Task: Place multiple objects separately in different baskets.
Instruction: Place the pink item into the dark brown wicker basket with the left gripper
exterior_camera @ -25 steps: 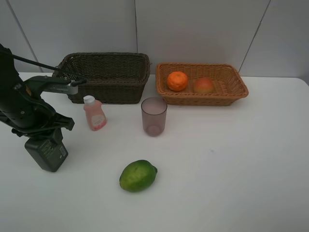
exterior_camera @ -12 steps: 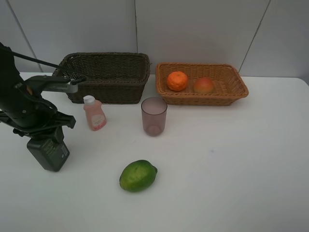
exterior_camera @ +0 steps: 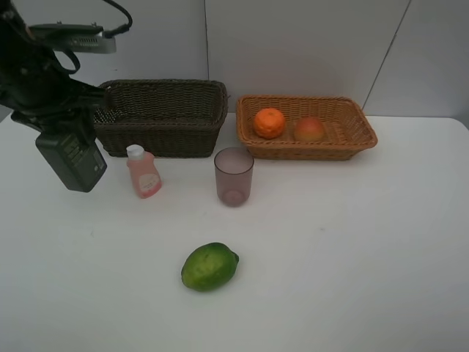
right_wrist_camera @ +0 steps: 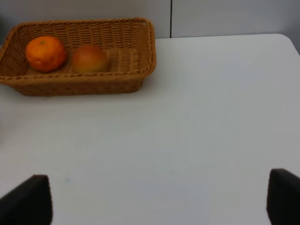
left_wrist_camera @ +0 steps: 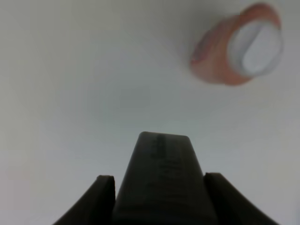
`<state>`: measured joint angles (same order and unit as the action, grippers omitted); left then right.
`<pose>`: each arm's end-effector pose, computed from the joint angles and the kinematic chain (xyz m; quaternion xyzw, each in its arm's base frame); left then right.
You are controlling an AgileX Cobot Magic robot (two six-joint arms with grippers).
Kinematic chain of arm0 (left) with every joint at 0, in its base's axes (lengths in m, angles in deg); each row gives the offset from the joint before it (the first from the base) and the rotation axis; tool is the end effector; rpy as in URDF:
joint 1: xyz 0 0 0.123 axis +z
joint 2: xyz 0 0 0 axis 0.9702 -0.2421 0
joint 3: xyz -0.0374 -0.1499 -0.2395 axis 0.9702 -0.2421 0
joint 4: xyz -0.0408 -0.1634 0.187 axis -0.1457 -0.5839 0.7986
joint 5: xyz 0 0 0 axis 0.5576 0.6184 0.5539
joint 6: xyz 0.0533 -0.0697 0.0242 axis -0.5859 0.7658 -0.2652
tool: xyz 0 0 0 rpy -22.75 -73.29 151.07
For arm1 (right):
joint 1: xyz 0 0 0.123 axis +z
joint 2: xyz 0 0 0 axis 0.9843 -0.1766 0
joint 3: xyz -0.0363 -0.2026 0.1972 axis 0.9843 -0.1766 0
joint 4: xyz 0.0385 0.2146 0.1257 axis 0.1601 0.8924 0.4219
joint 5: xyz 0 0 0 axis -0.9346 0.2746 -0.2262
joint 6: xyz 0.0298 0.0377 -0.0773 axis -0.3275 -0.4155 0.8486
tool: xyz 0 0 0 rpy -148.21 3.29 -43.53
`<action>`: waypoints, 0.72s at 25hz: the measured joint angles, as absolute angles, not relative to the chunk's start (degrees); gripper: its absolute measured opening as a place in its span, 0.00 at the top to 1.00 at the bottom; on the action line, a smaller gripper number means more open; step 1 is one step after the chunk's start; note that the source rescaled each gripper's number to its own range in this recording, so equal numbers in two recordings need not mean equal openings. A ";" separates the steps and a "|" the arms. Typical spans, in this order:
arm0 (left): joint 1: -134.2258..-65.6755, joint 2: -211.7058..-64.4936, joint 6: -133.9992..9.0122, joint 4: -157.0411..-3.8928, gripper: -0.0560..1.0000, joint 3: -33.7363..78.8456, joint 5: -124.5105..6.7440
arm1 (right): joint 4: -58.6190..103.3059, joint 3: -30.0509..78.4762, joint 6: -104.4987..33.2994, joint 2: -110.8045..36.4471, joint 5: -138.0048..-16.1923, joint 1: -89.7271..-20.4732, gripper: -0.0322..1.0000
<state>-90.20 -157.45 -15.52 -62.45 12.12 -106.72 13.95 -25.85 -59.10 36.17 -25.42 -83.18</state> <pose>0.3182 -0.0748 0.2601 0.0298 0.9838 -0.0069 0.1764 -0.0085 -0.0002 0.2840 0.0297 0.8455 -0.0170 0.5329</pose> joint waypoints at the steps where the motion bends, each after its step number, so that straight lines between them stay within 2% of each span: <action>1: -90.20 -157.77 -15.26 -61.62 0.46 14.34 -106.88 | 13.95 -25.85 -59.10 36.17 -25.42 -83.18 0.03; 8: -90.20 -165.03 -14.41 -58.07 0.46 28.21 -104.38 | 13.95 -25.85 -59.10 36.17 -25.42 -83.18 0.03; 18: -90.20 -176.24 -14.37 -52.69 0.46 29.74 -83.33 | 13.95 -25.85 -59.10 36.17 -25.42 -83.18 0.03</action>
<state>-90.20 -176.24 -14.37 -52.69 29.74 -83.33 13.95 -25.85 -59.10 36.17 -25.42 -83.18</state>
